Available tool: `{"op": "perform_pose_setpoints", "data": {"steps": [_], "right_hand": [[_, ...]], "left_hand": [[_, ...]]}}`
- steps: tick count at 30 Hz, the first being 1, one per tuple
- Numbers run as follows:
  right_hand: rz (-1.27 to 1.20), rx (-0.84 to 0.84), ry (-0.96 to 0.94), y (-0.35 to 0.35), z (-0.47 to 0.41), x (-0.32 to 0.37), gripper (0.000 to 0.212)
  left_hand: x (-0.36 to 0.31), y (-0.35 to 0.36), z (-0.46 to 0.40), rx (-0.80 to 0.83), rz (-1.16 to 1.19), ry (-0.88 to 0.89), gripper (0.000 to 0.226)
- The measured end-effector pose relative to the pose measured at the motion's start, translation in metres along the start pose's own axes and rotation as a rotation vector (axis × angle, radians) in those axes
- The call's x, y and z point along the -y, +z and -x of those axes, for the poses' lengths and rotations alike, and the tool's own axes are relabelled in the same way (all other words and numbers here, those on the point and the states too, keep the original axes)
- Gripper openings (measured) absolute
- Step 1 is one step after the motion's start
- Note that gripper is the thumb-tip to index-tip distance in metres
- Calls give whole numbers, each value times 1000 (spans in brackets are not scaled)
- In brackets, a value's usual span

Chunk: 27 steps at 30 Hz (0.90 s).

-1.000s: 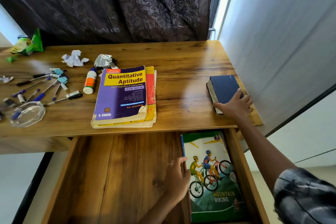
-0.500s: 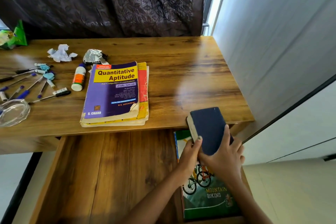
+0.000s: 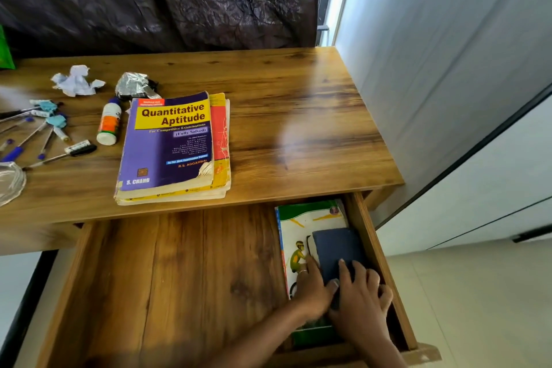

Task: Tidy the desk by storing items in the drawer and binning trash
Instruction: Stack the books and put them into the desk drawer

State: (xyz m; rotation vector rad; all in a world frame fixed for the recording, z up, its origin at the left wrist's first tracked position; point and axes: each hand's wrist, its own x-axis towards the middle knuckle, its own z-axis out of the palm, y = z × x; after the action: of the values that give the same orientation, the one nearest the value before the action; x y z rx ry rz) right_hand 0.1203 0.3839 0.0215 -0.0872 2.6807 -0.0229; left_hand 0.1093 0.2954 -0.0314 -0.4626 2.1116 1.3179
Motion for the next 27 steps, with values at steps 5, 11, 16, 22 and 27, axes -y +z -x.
{"op": "perform_pose_setpoints", "data": {"steps": [5,11,16,22,27], "right_hand": [[75,40,-204,-22,-31,-5,93],[156,234,-385,-24,-78,3,120],[159,38,-369,-20,-81,8,90],[187,-4,-374,-8,-64,2,72],[158,71,-338,-13,-69,5,65]], "left_hand": [[6,-7,1,28,-252,30,71],[22,-10,14,-122,-502,138,41],[32,1,20,-316,-352,50,60],[35,5,12,-328,-233,9,71],[36,5,12,-327,-150,3,73]]}}
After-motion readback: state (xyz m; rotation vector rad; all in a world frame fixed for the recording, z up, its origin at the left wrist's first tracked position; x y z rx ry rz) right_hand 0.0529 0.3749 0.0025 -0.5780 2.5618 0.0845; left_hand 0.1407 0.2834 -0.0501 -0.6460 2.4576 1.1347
